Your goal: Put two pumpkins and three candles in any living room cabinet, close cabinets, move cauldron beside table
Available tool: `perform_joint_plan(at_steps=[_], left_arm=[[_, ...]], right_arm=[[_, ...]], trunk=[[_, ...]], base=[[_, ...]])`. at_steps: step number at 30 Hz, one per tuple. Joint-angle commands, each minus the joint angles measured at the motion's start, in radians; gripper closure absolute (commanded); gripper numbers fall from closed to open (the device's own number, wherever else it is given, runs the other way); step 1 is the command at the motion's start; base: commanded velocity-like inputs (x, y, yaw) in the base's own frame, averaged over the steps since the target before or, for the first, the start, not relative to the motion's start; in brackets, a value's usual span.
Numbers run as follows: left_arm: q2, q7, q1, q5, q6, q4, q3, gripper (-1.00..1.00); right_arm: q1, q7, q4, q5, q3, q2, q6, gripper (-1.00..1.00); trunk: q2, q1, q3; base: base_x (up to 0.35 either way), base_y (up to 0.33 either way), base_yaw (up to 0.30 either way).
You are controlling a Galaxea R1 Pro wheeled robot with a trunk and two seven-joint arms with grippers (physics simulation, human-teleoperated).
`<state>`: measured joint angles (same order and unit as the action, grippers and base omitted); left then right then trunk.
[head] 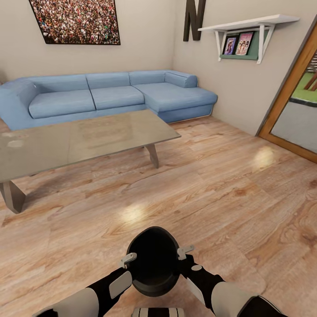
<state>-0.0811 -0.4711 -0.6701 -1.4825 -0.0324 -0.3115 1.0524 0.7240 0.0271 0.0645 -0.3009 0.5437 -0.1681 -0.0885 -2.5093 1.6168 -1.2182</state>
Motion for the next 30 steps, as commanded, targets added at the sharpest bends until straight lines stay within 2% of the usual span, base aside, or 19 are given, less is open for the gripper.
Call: perform_joint_plan(at_steps=[1,16,30], left_arm=[[0.001,0.0,0.0,0.01,0.0,0.032,-0.001,-1.0],[0.001,0.0,0.0,0.01,0.0,0.032,0.0,-1.0],[0.003,-0.001,0.0,0.01,0.0,0.032,0.0,-1.0]], right_arm=[[0.0,0.002,0.001,0.0,0.0,0.0,0.0,-1.0],[0.0,0.03,0.001,0.0,-0.001,0.0,0.003,-1.0],[0.0,0.051,-0.001,0.0,-0.001,-0.001,0.003,-1.0]], trunk=[[0.0,0.001,0.0],[0.0,0.001,0.007],[0.0,0.001,0.009]], base=[[0.011,0.009,-0.022],[0.001,0.002,-0.107],[0.01,0.106,-0.047]])
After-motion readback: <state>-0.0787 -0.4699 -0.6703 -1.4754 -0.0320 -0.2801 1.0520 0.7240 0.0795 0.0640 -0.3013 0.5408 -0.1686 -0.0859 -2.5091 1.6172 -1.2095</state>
